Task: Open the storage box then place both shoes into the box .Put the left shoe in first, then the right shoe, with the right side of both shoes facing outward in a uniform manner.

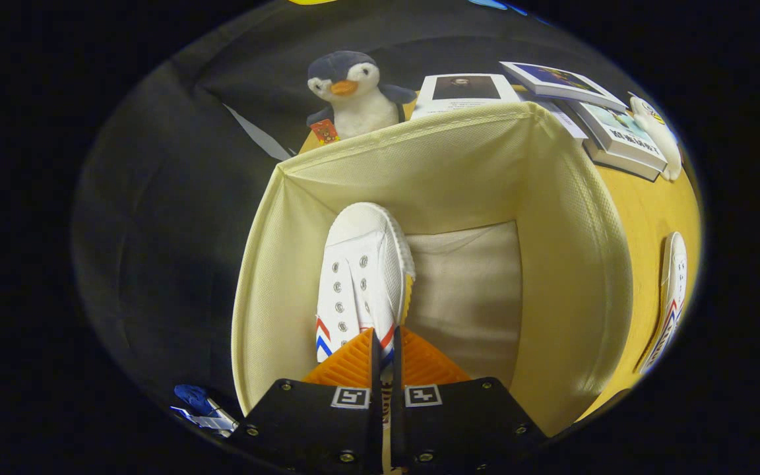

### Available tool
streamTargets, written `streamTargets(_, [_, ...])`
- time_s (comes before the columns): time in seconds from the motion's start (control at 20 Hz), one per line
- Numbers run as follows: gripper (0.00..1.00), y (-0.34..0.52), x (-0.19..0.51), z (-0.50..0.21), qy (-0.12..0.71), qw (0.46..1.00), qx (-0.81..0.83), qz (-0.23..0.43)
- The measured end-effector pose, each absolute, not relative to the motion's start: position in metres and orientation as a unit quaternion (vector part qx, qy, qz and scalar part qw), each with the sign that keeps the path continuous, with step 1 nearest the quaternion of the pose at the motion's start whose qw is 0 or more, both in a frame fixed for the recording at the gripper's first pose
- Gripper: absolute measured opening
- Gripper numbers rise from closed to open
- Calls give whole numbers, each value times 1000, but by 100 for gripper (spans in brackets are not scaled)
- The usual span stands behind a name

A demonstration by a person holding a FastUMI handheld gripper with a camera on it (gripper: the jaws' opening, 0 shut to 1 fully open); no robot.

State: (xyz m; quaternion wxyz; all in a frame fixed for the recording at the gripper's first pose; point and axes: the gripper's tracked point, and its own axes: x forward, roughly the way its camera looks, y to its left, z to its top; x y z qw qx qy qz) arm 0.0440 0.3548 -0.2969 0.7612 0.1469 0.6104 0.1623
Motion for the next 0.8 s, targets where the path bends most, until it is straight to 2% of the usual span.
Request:
streamTargets(0.05, [5, 361, 42, -296, 611, 756, 155, 177])
streamTargets(0.1, [21, 366, 46, -291, 599, 760, 163, 189])
streamTargets(0.15, [31, 368, 49, -281, 588, 766, 166, 200])
streamTargets(0.2, [59, 365, 51, -276, 580, 771, 161, 206])
streamTargets(0.25, [68, 361, 52, -272, 574, 776, 154, 212])
streamTargets(0.35, [99, 354, 50, -258, 561, 782, 148, 227])
streamTargets(0.55, [98, 333, 49, -227, 527, 799, 143, 252])
streamTargets(0.8, [98, 276, 55, -199, 485, 832, 119, 239])
